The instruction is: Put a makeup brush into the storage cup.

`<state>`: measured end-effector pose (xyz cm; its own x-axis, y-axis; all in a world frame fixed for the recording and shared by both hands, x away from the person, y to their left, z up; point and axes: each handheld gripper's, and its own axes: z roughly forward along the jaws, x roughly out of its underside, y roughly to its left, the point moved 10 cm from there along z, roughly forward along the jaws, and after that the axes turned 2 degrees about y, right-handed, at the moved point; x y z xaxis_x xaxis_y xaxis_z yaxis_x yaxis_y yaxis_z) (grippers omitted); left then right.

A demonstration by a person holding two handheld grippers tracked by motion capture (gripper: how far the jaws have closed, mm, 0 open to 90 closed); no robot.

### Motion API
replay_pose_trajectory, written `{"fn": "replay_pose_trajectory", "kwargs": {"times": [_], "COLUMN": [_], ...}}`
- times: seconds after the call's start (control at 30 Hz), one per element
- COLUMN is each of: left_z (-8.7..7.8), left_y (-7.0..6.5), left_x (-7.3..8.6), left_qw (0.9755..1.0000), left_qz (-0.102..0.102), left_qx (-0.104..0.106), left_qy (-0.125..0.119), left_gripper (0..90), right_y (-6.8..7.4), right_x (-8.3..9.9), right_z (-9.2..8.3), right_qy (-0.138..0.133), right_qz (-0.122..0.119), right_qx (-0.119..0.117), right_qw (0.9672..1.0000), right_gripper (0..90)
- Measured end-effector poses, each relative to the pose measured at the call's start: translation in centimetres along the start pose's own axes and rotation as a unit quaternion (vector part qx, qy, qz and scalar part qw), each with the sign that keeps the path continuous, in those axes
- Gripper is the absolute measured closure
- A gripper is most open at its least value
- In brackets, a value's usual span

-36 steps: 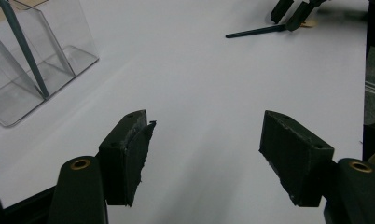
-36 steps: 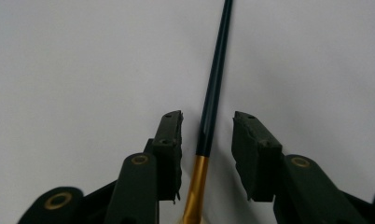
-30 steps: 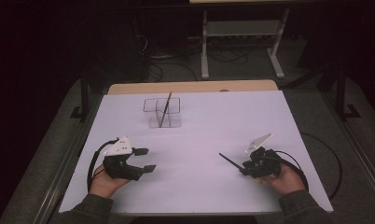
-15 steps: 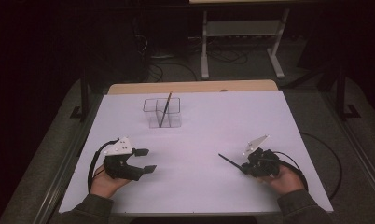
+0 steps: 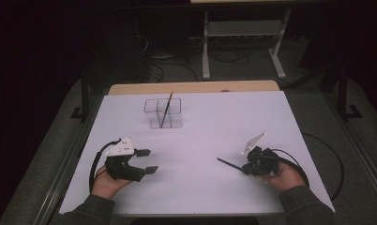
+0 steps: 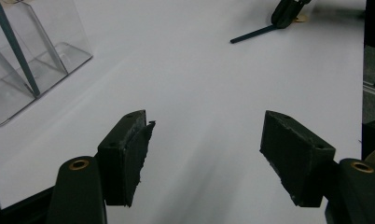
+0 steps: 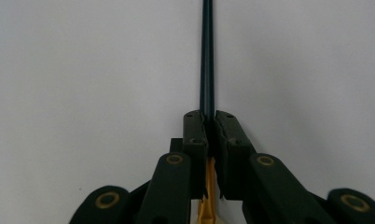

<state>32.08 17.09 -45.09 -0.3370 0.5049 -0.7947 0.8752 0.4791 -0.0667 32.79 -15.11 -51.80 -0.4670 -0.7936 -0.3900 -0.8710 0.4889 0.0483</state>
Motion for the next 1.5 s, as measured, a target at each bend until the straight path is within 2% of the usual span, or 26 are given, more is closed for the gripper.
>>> {"fn": "replay_pose_trajectory", "kwargs": {"times": [0.17, 0.3, 0.43, 0.5, 0.7, 0.83, 1.1, 1.2, 1.3, 1.33, 1.37, 1.5], "left_z": [0.0, 0.0, 0.0, 0.0, 0.0, 0.2, 0.7, 0.8, 0.9, 0.9, 1.0, 1.1], "left_y": [0.0, 0.0, -0.2, -0.3, -0.5, -1.0, -1.9, -2.3, -2.7, -2.7, -2.9, -3.3], "left_x": [0.0, 0.0, -0.2, -0.4, -1.0, -1.5, -2.8, -3.1, -3.6, -3.6, -3.7, -4.1], "left_qw": [1.0, 1.0, 0.9999, 0.9999, 0.9998, 0.9995, 0.9983, 0.9979, 0.9973, 0.9973, 0.9971, 0.9961], "left_qz": [0.006, 0.007, 0.009, 0.01, 0.02, 0.027, 0.05, 0.053, 0.057, 0.057, 0.057, 0.065], "left_qx": [0.002, 0.003, 0.005, 0.006, 0.008, 0.015, 0.031, 0.036, 0.047, 0.047, 0.05, 0.058], "left_qy": [0.001, 0.002, 0.003, 0.0, -0.001, 0.0, 0.003, 0.006, 0.006, 0.006, 0.007, 0.009], "left_gripper": [31.4, 31.5, 31.5, 31.6, 31.9, 32.2, 32.8, 33.5, 34.1, 34.4, 34.6, 35.6], "right_y": [-0.2, -0.3, -0.3, -0.2, 0.2, 0.8, 2.8, 3.3, 4.3, 4.3, 4.8, 5.5], "right_x": [-0.1, -0.1, -0.2, -0.4, -1.1, -2.2, -4.9, -5.6, -6.7, -6.7, -7.3, -8.1], "right_z": [0.0, 0.0, -0.1, -0.2, -0.8, -1.8, -3.6, -3.8, -4.2, -4.2, -4.3, -4.5], "right_qy": [0.013, 0.008, 0.014, 0.023, 0.026, 0.019, 0.008, 0.005, 0.002, 0.002, 0.001, -0.001], "right_qz": [0.002, -0.003, -0.007, -0.017, -0.035, -0.057, -0.104, -0.111, -0.13, -0.13, -0.14, -0.154], "right_qx": [-0.02, -0.034, -0.036, -0.038, -0.041, -0.045, -0.06, -0.065, -0.072, -0.072, -0.077, -0.081], "right_qw": [0.9997, 0.9994, 0.9992, 0.9989, 0.9982, 0.9972, 0.9928, 0.9917, 0.9888, 0.9888, 0.9872, 0.9848], "right_gripper": [83.0, 83.1, 83.1, 83.1, 83.1, 83.1, 83.0, 83.0, 83.0, 83.0, 83.0, 83.0]}}
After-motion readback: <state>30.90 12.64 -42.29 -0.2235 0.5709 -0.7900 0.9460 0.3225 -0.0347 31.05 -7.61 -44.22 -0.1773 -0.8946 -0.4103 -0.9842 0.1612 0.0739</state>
